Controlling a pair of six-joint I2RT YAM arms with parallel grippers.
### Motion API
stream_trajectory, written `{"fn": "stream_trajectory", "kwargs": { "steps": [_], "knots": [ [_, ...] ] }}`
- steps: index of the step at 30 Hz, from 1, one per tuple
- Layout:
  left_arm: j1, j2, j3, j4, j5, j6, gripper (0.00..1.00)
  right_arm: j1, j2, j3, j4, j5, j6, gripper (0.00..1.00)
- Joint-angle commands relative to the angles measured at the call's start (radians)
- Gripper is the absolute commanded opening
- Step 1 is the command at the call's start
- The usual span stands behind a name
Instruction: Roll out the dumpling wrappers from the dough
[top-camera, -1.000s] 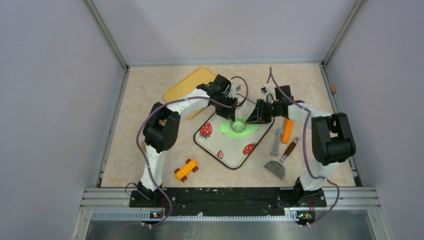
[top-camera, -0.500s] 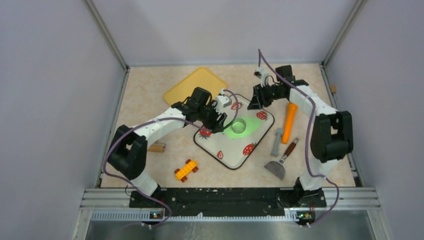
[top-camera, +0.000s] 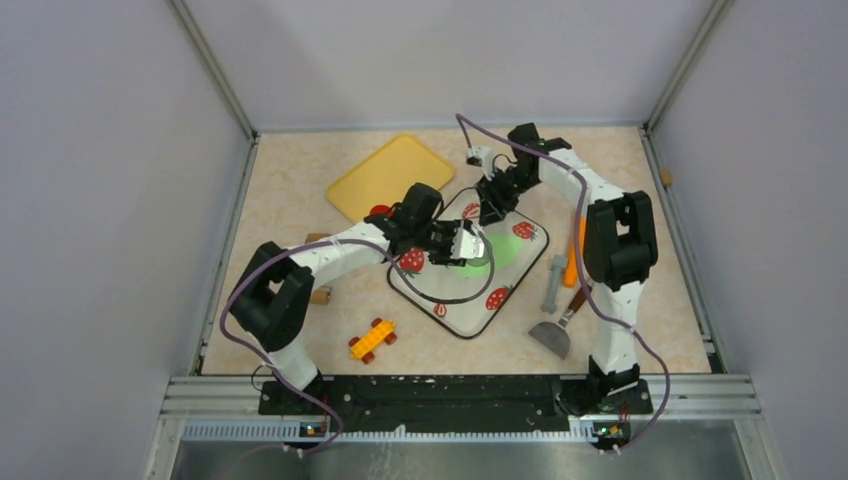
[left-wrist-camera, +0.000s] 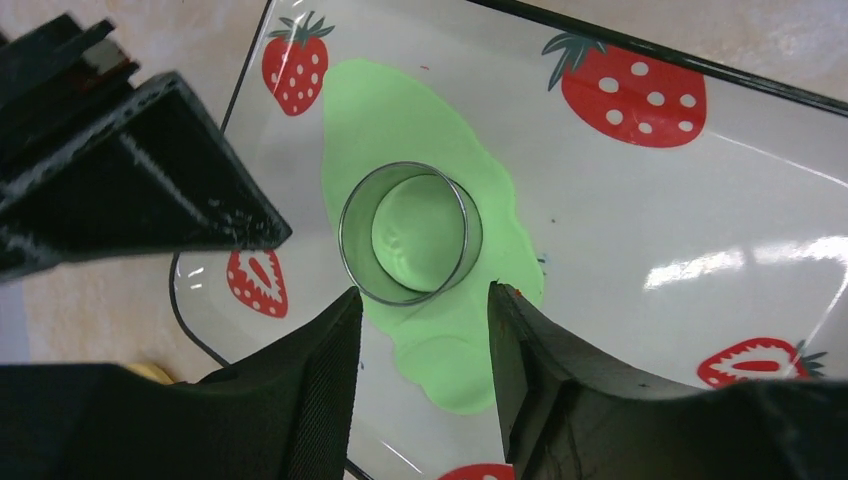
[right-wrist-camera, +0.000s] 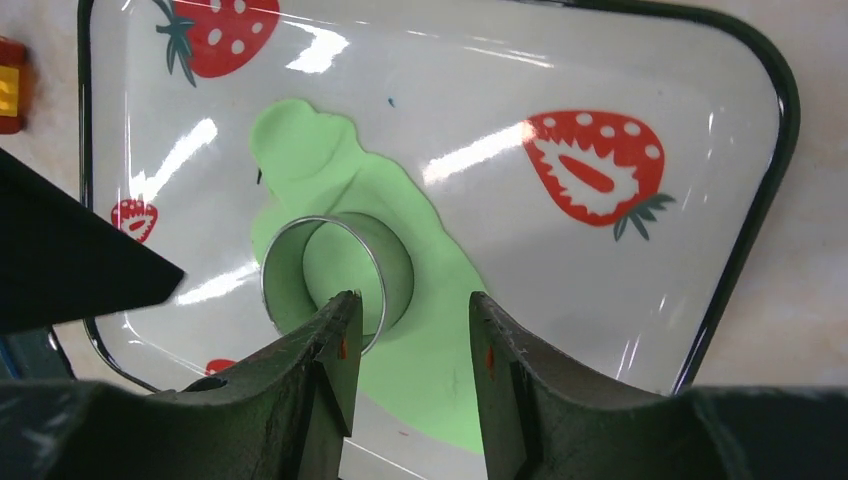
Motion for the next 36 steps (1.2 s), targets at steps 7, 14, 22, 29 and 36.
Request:
{"fn": "stream_trajectory", "kwargs": {
  "steps": [7, 14, 22, 29, 36],
  "knots": [
    [-0.036, 0.12, 0.14, -0.136, 0.051, 0.23, 0.49, 0.065, 0.029, 0.067, -0.035, 0.076, -0.107, 0.44],
    [-0.038, 0.182, 0.179, -0.182, 0.037, 0.244, 0.45, 0.075, 0.043, 0.057, -0.042, 0.09, -0.126, 0.41],
    [-0.038, 0.221, 0.215, -0.199, 0.026, 0.241, 0.42, 0.088, 0.059, 0.062, -0.055, 0.092, -0.141, 0.41],
    [-0.038, 0.244, 0.229, -0.213, 0.026, 0.24, 0.39, 0.098, 0.068, 0.059, -0.066, 0.086, -0.149, 0.41],
    [-0.038, 0.27, 0.252, -0.233, 0.02, 0.252, 0.37, 0.101, 0.07, 0.051, -0.078, 0.078, -0.158, 0.38]
  ]
}}
